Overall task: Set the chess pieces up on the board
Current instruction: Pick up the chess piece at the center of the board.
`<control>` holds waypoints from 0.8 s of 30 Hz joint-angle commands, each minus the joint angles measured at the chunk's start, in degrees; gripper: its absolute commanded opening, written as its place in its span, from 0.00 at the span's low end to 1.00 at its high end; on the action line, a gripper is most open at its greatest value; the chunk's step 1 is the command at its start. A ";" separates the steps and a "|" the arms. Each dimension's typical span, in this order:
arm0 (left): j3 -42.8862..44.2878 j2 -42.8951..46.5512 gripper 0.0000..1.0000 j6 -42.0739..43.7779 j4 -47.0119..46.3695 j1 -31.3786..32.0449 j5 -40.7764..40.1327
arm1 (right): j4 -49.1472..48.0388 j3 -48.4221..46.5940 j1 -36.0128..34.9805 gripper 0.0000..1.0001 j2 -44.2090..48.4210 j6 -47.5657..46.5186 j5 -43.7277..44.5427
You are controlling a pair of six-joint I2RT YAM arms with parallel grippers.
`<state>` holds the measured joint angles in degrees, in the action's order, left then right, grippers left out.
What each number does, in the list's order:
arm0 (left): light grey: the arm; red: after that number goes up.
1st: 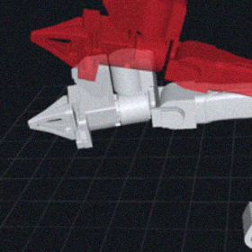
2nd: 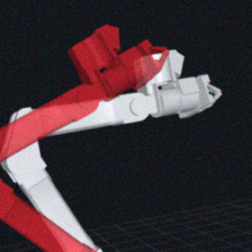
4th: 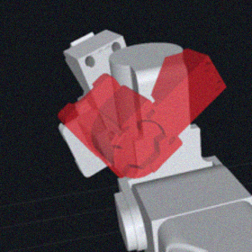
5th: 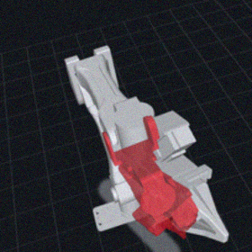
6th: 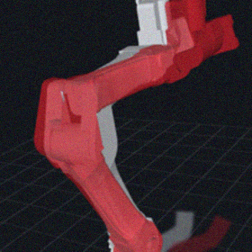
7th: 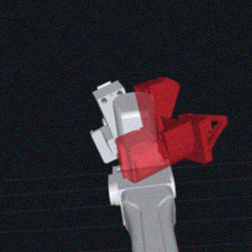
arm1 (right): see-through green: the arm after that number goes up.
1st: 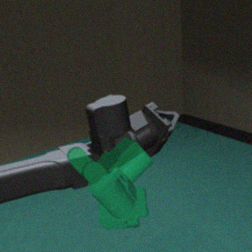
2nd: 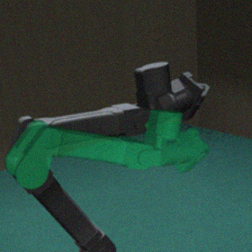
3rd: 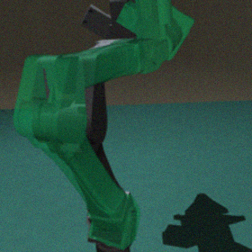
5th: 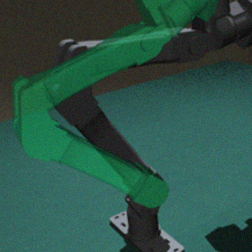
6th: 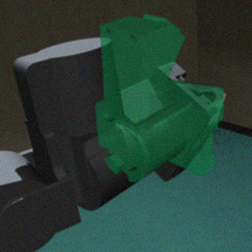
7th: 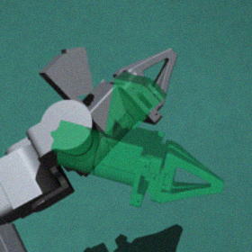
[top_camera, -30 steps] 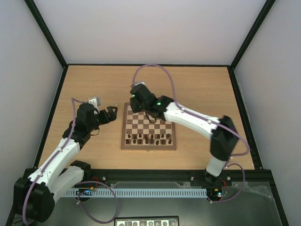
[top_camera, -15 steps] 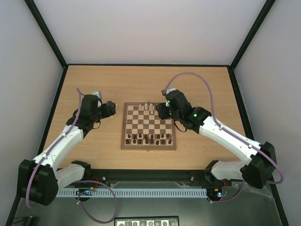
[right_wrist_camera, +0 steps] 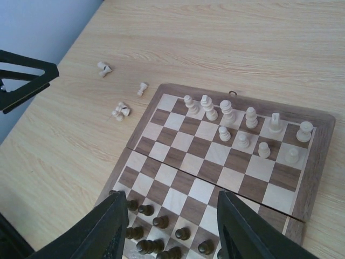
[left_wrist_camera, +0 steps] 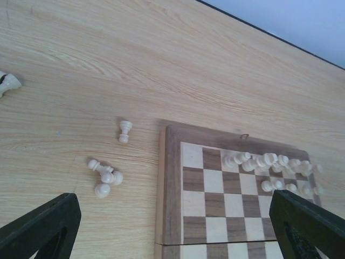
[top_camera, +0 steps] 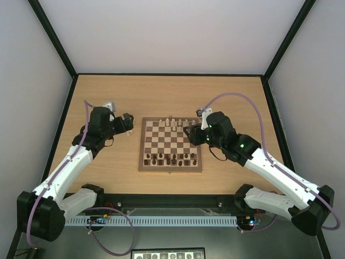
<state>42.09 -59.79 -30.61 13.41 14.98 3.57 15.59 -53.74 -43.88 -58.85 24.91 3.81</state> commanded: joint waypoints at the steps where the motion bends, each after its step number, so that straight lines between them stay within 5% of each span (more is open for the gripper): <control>1: 1.63 2.85 0.99 0.59 3.55 0.32 1.64 | 1.74 2.75 0.22 0.48 4.06 1.69 -2.64; 15: 8.40 -4.97 0.99 0.91 5.69 0.05 1.38 | 2.30 5.34 0.20 0.50 6.09 1.24 -1.72; 24: 7.91 -12.81 0.68 2.35 5.07 -0.24 -5.44 | -0.38 5.09 0.41 0.51 -0.69 0.06 -0.04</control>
<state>49.78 -69.78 -29.30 17.67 15.09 1.96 16.23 -48.60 -43.88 -56.49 25.91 2.59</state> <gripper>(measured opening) 0.717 0.510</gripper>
